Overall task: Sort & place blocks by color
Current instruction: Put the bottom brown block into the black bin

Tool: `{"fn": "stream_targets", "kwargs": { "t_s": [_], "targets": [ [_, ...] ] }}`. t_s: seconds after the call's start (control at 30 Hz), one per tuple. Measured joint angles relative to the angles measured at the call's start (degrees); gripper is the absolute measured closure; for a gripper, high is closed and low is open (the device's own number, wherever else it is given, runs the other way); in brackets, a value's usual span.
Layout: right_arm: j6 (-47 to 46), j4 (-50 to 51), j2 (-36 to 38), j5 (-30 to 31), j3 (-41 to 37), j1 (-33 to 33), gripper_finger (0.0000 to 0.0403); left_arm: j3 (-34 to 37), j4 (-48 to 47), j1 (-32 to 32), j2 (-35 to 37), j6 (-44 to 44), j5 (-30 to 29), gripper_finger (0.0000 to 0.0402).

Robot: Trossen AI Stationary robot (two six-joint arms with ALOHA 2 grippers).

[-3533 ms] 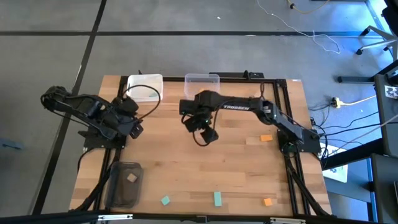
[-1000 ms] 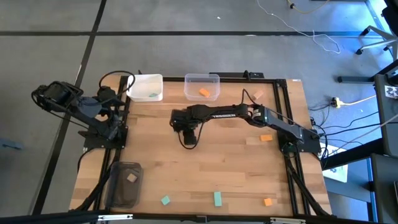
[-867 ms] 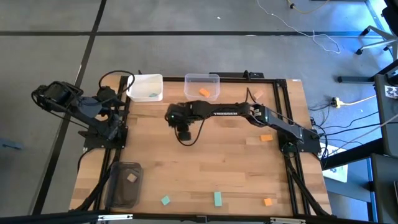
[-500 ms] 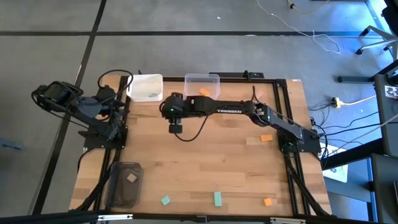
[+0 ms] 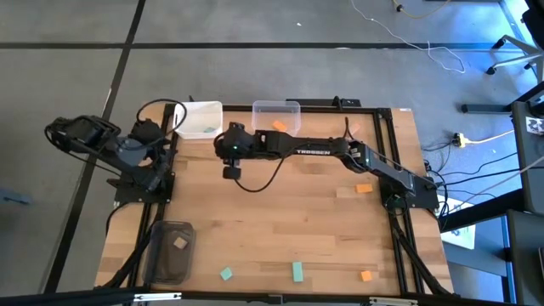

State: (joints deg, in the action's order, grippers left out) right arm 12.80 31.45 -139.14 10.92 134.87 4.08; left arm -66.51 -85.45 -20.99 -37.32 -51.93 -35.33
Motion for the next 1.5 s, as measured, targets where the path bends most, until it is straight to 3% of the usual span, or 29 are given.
{"fn": "stream_targets", "kwargs": {
  "t_s": [0.23,0.43,0.6,0.7,0.93,1.07,1.23,1.5],
  "targets": [
    [0.29,-2.71,2.18,-0.01,0.13,-0.56,0.0271,4.91,0.09,-0.02,-0.06,-0.01,-0.65,0.0207],
    [1.03,-5.98,5.57,-0.31,0.15,-1.21,0.0271,7.13,0.45,-0.02,-0.06,0.02,-6.83,0.0207],
    [-1.46,-10.83,7.37,-5.03,0.20,-1.28,0.0271,7.26,2.75,-0.02,-0.06,3.17,-9.70,0.0207],
    [-2.53,-13.40,7.46,-8.03,0.20,-1.29,0.0271,7.26,7.19,-0.04,-0.04,9.88,-10.74,0.0208],
    [-5.07,-18.47,7.46,-13.38,0.17,-1.27,0.0271,7.26,15.60,-0.04,-0.04,22.22,-10.61,0.0208],
    [-4.98,-20.75,7.46,-14.11,0.15,-1.27,0.0271,7.26,19.19,-0.13,-0.02,25.76,-10.03,0.0208],
    [-4.87,-21.30,7.77,-14.55,0.15,-1.25,0.0271,7.31,26.14,-1.48,1.58,30.73,-4.63,0.0207],
    [-4.96,-24.12,7.79,-18.31,0.11,-1.27,0.0271,7.29,33.09,-3.58,4.99,35.15,-3.48,0.0207]
  ]
}}
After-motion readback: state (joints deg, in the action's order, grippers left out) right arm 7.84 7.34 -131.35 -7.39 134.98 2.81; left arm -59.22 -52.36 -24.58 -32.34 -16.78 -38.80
